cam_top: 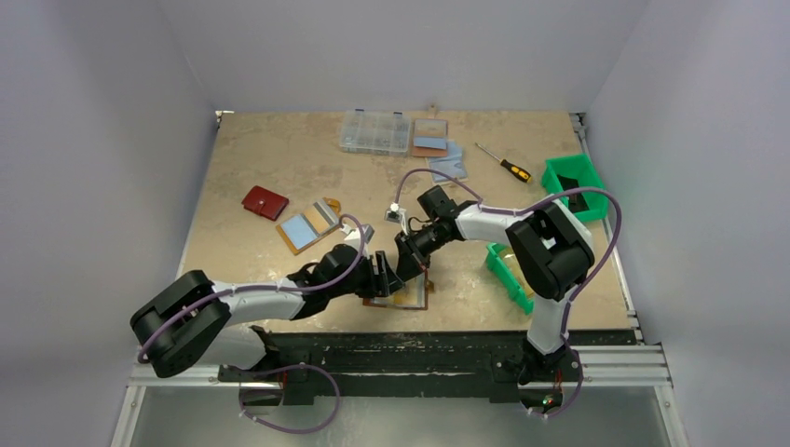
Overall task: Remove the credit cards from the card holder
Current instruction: Remove the credit card from the card holder.
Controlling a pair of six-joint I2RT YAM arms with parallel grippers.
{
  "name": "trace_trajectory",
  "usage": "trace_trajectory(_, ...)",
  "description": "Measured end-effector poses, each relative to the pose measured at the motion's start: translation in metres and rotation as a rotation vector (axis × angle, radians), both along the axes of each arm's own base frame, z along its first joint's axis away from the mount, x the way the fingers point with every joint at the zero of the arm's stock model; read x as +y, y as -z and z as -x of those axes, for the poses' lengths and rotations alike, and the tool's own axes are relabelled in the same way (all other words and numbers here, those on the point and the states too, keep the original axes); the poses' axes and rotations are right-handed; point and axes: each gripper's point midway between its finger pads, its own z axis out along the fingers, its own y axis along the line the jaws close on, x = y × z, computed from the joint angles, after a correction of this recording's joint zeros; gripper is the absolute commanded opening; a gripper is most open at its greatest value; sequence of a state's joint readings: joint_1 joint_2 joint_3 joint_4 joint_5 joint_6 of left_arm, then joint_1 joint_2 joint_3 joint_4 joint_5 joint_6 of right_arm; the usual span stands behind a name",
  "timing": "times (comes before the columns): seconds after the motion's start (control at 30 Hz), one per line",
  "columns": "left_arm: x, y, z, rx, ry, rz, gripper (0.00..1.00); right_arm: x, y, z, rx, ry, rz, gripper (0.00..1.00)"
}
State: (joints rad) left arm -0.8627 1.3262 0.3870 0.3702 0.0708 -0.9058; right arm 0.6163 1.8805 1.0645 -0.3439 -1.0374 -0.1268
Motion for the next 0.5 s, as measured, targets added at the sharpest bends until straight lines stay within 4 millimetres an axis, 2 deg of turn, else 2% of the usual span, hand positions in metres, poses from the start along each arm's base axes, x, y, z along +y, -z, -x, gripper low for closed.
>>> trace_trajectory(0.5,0.022,-0.005,-0.011,-0.015,-0.08,-0.015,0.49,-0.003,0.002,-0.003,-0.016,0.001,0.033,0.11)
